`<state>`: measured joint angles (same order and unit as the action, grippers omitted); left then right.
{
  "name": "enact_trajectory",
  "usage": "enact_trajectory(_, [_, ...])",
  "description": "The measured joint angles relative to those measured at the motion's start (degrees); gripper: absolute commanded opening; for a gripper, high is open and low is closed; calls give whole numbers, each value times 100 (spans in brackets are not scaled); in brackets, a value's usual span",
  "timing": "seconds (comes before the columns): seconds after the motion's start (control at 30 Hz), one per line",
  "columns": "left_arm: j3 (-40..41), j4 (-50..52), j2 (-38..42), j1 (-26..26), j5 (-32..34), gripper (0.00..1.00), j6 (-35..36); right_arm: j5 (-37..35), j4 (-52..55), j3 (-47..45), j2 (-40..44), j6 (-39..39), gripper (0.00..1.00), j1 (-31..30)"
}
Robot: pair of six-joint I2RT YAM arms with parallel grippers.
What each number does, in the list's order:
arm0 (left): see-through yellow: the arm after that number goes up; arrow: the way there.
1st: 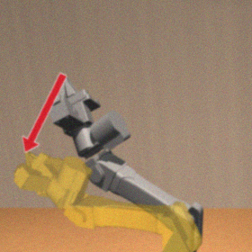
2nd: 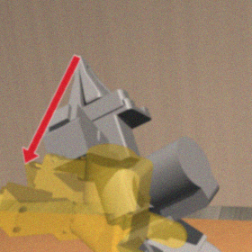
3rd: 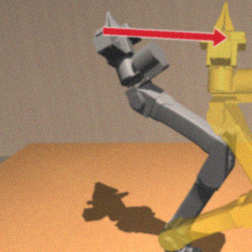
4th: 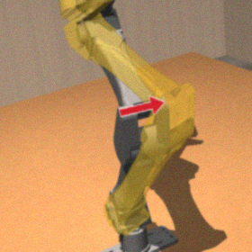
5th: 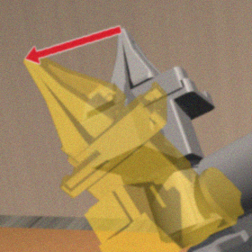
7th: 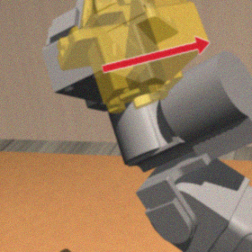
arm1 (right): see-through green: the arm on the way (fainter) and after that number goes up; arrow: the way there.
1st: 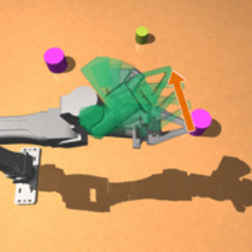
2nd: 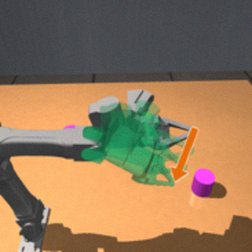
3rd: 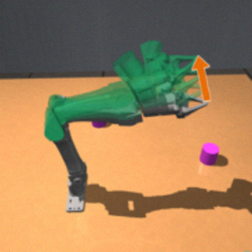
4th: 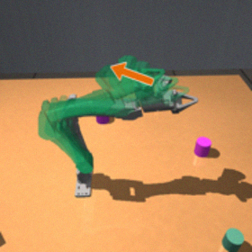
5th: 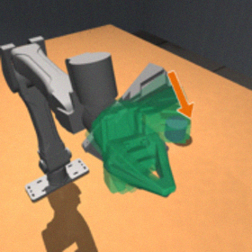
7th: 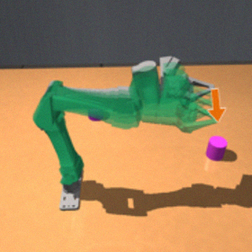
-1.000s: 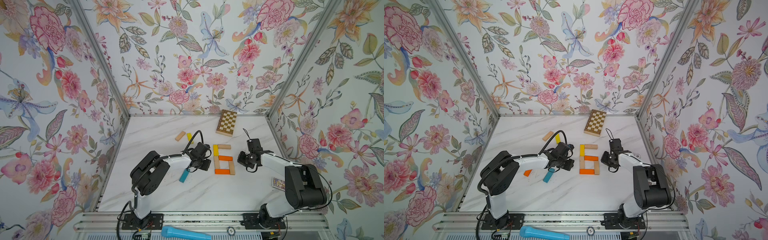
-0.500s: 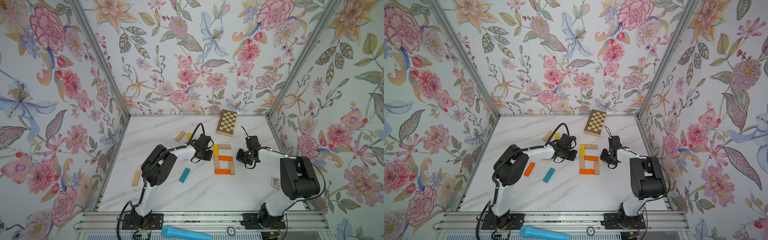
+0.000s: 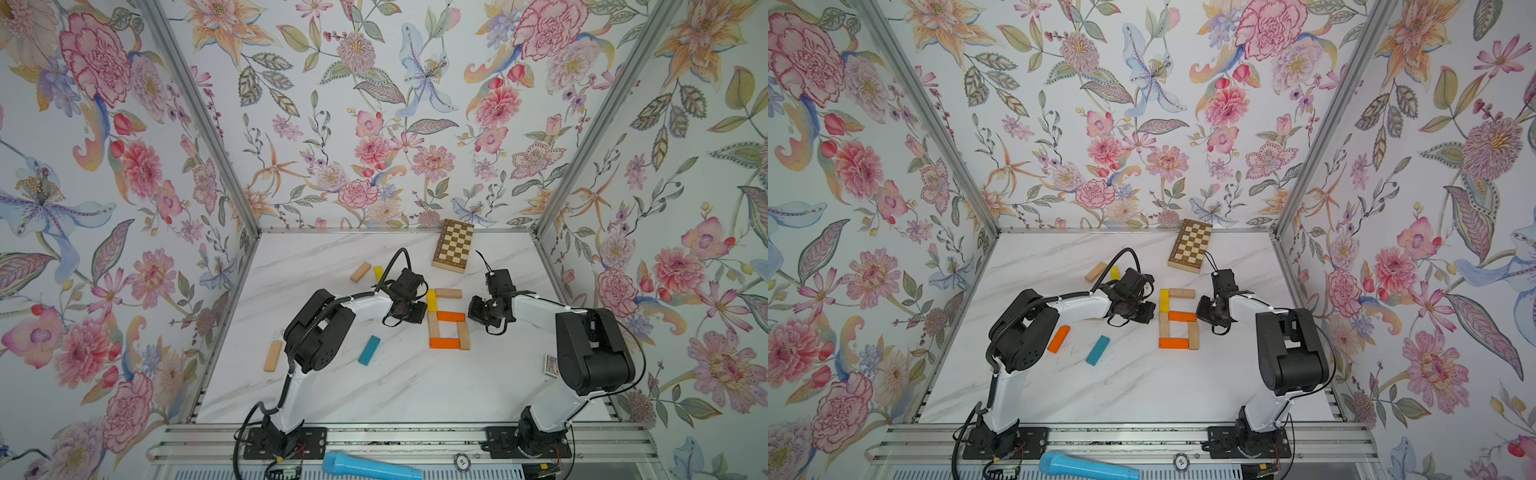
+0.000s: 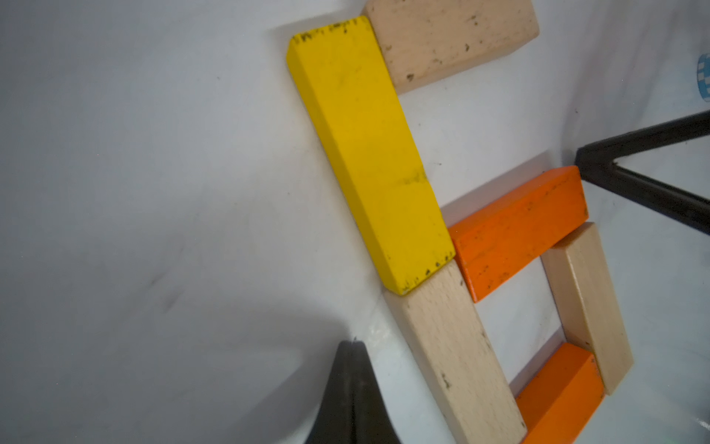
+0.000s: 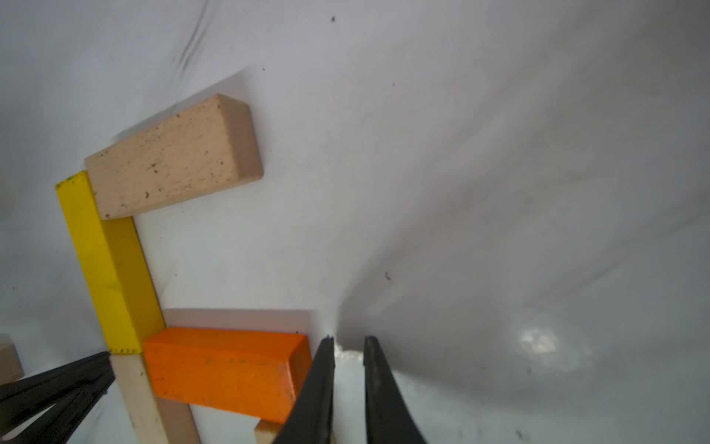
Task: Assemble the number 6 with building blocks
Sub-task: Adjust the building block at the center of the board.
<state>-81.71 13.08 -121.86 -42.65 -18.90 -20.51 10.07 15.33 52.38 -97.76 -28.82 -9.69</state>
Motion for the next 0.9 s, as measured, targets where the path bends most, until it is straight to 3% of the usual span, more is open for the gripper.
enact_trajectory(0.9, [-271, 127, -170, -15, -170, 0, 122, 26, 28, 428, -363, 57, 19, -133])
